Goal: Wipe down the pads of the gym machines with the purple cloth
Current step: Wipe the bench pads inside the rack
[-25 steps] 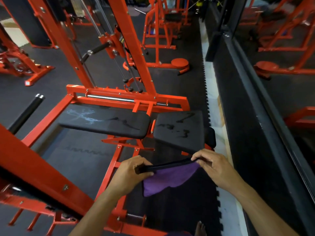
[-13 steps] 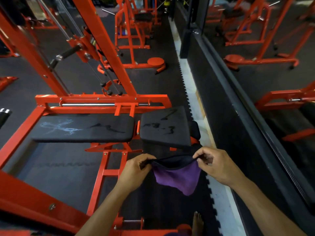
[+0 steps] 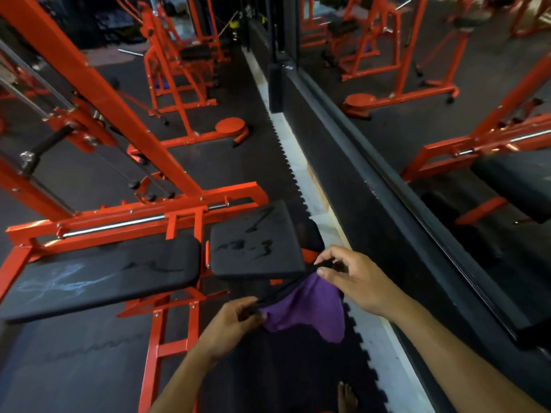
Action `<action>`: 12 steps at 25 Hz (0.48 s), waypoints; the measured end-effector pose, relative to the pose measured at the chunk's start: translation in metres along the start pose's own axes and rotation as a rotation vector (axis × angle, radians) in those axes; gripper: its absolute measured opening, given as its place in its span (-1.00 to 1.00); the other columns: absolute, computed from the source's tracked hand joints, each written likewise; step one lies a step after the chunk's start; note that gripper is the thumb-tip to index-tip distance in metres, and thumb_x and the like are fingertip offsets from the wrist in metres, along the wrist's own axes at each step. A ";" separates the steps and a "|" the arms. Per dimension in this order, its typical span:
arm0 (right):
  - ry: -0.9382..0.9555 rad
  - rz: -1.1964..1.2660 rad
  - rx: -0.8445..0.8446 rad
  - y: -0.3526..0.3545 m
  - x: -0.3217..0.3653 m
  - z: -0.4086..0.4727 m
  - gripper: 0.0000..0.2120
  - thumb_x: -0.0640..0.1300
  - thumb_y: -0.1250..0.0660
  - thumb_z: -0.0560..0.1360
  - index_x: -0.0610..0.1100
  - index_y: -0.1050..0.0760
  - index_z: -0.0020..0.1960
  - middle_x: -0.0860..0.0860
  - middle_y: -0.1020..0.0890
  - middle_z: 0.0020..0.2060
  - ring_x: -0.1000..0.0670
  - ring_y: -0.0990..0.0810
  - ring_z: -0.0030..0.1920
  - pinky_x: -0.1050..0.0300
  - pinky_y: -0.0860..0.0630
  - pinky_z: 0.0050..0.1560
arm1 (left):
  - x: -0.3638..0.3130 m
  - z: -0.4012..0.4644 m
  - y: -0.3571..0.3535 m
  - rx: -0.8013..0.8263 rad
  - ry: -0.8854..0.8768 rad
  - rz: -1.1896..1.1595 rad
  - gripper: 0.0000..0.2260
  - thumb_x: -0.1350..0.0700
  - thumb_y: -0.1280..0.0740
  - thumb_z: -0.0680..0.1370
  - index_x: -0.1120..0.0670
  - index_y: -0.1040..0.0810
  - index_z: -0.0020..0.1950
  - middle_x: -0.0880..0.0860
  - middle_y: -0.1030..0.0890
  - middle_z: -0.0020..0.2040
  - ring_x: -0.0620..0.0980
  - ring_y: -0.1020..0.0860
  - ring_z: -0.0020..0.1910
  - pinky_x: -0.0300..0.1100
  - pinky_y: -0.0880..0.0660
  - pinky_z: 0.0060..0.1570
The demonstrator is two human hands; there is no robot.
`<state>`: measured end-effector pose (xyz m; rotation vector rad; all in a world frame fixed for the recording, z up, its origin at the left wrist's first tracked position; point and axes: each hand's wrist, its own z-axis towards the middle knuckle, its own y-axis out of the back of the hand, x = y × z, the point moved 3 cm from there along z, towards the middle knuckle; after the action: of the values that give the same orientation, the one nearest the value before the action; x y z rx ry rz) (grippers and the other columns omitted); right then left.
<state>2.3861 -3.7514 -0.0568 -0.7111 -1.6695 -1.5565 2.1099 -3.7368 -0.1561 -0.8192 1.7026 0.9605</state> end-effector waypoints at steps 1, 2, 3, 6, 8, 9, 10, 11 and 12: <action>0.013 0.047 -0.016 0.007 -0.001 0.005 -0.94 -0.01 -0.36 0.60 0.12 -0.56 0.07 0.22 -0.64 -0.02 0.19 -0.60 0.06 0.25 -0.52 0.11 | -0.004 0.007 -0.011 0.027 0.029 -0.056 -0.74 0.10 -0.43 0.62 0.19 -0.63 0.26 0.00 -0.70 0.18 -0.08 -0.60 0.20 -0.09 -0.47 0.28; 0.006 0.132 -0.053 0.014 -0.008 0.010 -0.94 -0.02 -0.35 0.61 0.09 -0.56 0.08 0.18 -0.65 -0.02 0.15 -0.62 0.05 0.22 -0.53 0.13 | -0.012 0.015 -0.022 0.003 0.078 -0.182 -0.72 0.09 -0.38 0.63 0.17 -0.61 0.29 0.02 -0.69 0.23 -0.04 -0.61 0.25 -0.08 -0.47 0.31; -0.039 0.252 -0.078 0.023 -0.019 0.015 -0.90 -0.01 -0.36 0.61 0.05 -0.56 0.12 0.13 -0.67 -0.01 0.12 -0.63 0.06 0.15 -0.54 0.16 | -0.023 0.025 -0.033 -0.050 0.140 -0.338 -0.72 0.10 -0.33 0.64 0.12 -0.58 0.33 0.03 -0.69 0.26 0.00 -0.61 0.28 -0.06 -0.50 0.30; -0.334 0.582 0.133 0.025 -0.076 0.020 -0.52 0.14 -0.45 0.51 0.01 -0.49 0.36 0.10 -0.67 0.19 0.08 -0.62 0.22 0.01 -0.49 0.34 | -0.045 0.055 -0.063 -0.211 0.268 -0.601 -0.72 0.05 -0.31 0.65 0.04 -0.59 0.34 0.07 -0.71 0.21 0.07 -0.66 0.20 0.03 -0.57 0.18; -0.485 0.666 0.287 0.011 -0.111 0.017 -0.28 0.19 -0.60 0.34 -0.07 -0.48 0.39 0.06 -0.68 0.20 0.04 -0.63 0.24 -0.08 -0.48 0.38 | -0.047 0.072 -0.077 -0.246 0.310 -0.600 -0.68 -0.02 -0.38 0.61 0.06 -0.61 0.32 0.09 -0.71 0.20 0.08 -0.67 0.19 0.03 -0.57 0.24; -0.510 0.710 0.302 0.005 -0.121 0.018 -0.28 0.13 -0.62 0.32 -0.10 -0.50 0.37 0.02 -0.69 0.19 0.00 -0.64 0.23 -0.13 -0.47 0.39 | -0.046 0.079 -0.082 -0.222 0.309 -0.599 -0.67 -0.01 -0.40 0.60 0.07 -0.59 0.34 0.11 -0.70 0.21 0.08 -0.67 0.20 -0.01 -0.58 0.23; -0.517 0.768 0.285 0.004 -0.127 0.022 -0.36 0.02 -0.61 0.36 -0.13 -0.51 0.36 -0.02 -0.70 0.18 -0.03 -0.65 0.23 -0.15 -0.47 0.39 | -0.043 0.083 -0.087 -0.164 0.289 -0.592 -0.62 0.02 -0.45 0.59 0.05 -0.54 0.39 0.10 -0.67 0.27 0.07 -0.64 0.26 -0.06 -0.58 0.24; -0.524 0.820 0.247 0.007 -0.132 0.027 -0.44 -0.10 -0.57 0.41 -0.13 -0.50 0.35 -0.05 -0.70 0.17 -0.06 -0.65 0.22 -0.14 -0.48 0.38 | -0.036 0.088 -0.091 -0.087 0.272 -0.571 -0.50 0.06 -0.50 0.55 0.00 -0.47 0.47 0.06 -0.63 0.36 0.04 -0.59 0.35 -0.07 -0.53 0.32; -0.528 0.851 0.212 0.013 -0.137 0.032 -0.47 -0.19 -0.55 0.43 -0.09 -0.49 0.36 -0.03 -0.70 0.16 -0.05 -0.66 0.20 -0.11 -0.52 0.34 | -0.027 0.091 -0.095 -0.005 0.275 -0.542 -0.36 0.11 -0.55 0.50 -0.09 -0.40 0.53 -0.01 -0.57 0.43 0.00 -0.52 0.42 -0.03 -0.46 0.42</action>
<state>2.4712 -3.7066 -0.1605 -1.5514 -1.5163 -0.6059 2.2374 -3.6982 -0.1710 -1.3768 1.5727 0.4953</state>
